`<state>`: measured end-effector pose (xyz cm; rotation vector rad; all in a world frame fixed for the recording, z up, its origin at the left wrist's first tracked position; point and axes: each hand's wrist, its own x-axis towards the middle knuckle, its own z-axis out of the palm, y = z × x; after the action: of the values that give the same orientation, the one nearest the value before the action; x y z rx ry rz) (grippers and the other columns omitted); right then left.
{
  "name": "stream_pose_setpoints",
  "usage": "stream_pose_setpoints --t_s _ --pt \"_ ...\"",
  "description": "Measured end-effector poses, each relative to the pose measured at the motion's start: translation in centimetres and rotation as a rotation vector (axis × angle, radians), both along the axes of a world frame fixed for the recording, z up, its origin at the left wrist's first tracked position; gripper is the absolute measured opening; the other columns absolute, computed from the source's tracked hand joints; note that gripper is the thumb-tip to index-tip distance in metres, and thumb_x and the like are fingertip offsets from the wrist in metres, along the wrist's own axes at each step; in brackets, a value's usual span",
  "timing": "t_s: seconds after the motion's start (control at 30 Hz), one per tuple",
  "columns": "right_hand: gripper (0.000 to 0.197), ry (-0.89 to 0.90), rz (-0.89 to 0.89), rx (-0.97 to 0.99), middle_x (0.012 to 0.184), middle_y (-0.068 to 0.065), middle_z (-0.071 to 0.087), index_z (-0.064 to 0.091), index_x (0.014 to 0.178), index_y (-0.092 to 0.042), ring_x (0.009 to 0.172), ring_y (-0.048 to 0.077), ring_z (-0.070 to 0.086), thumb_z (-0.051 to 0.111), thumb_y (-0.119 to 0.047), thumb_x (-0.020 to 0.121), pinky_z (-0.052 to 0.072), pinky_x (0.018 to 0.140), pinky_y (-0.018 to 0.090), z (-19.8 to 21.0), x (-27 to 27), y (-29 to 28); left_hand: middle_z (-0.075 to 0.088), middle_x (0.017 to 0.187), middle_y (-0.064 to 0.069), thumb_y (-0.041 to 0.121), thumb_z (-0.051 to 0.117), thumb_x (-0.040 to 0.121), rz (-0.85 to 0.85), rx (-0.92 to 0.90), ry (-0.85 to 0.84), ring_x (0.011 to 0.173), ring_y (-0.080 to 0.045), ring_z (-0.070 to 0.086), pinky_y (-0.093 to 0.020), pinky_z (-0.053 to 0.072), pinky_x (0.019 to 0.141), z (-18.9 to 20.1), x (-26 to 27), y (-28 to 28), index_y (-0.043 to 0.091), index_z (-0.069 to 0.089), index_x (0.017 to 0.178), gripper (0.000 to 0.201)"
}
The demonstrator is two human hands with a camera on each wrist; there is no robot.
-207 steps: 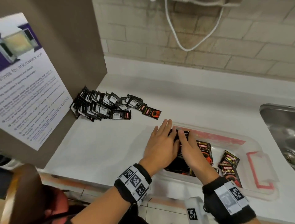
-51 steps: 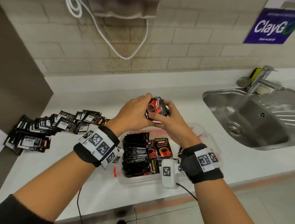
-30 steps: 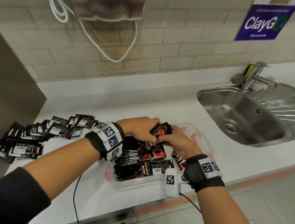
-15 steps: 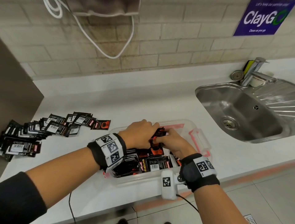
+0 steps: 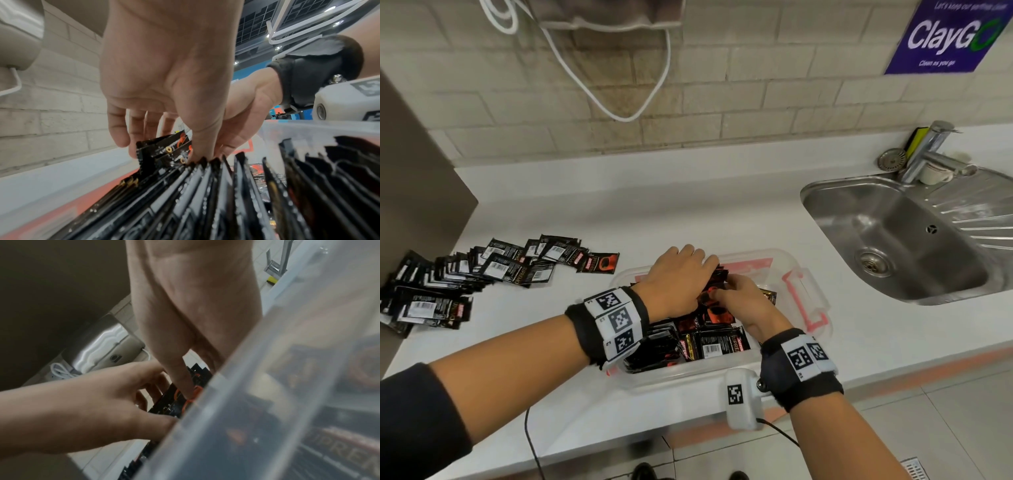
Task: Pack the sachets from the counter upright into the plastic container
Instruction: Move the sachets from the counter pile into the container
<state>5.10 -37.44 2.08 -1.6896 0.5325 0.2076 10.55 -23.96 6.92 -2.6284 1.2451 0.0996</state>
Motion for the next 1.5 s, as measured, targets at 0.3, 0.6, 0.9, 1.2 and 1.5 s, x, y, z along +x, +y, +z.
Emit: stream_pose_setpoints --t_s 0.3,0.6,0.9,1.2,1.5 --pt "0.056 0.09 -0.006 -0.077 0.151 0.013 0.045 0.035 0.153 -0.006 0.134 0.029 0.048 0.049 -0.008 0.099 0.043 0.105 0.034 0.9 -0.4 -0.2 0.048 0.129 -0.009 0.022 0.066 0.087 0.014 0.039 -0.007 0.116 -0.027 0.046 -0.034 0.03 0.079 -0.1 -0.1 0.4 0.013 0.041 0.138 0.057" --pt "0.047 0.148 0.012 -0.017 0.127 0.014 0.06 0.043 0.141 -0.005 0.116 0.027 0.055 0.043 -0.007 0.094 0.046 0.095 0.038 0.9 -0.2 1.0 0.0 0.167 -0.014 0.035 0.044 0.104 -0.087 0.192 -0.037 0.153 -0.031 0.004 -0.045 0.011 0.123 -1.3 0.0 1.1 0.01 0.001 0.16 0.075" --pt "0.047 0.027 -0.039 0.058 0.135 0.013 0.06 0.041 0.146 -0.009 0.118 0.025 0.061 0.036 0.0 0.101 0.054 0.099 0.039 0.5 -0.4 1.7 -0.013 0.167 -0.011 0.046 0.035 0.105 -0.064 0.181 0.035 0.155 -0.026 -0.007 -0.047 0.0 0.125 -1.6 -0.1 1.3 0.009 -0.003 0.159 0.076" --pt "0.059 -0.003 -0.082 0.072 0.134 0.017 0.06 0.044 0.146 -0.005 0.118 0.029 0.061 0.032 0.014 0.092 0.053 0.1 0.045 -0.2 -0.5 1.6 0.004 0.167 -0.013 0.042 0.049 0.1 -0.056 0.148 0.019 0.153 -0.029 0.01 -0.05 0.017 0.122 -1.3 -0.1 1.0 0.009 0.015 0.158 0.075" --pt "0.064 0.073 -0.085 0.086 0.15 0.01 0.046 0.024 0.157 -0.009 0.134 0.026 0.048 0.036 0.008 0.096 0.042 0.098 0.03 -0.3 -0.8 1.3 0.005 0.167 -0.012 0.043 0.053 0.098 -0.046 0.129 0.061 0.152 -0.029 0.014 -0.05 0.019 0.121 -1.0 -0.1 1.1 0.009 0.015 0.158 0.078"
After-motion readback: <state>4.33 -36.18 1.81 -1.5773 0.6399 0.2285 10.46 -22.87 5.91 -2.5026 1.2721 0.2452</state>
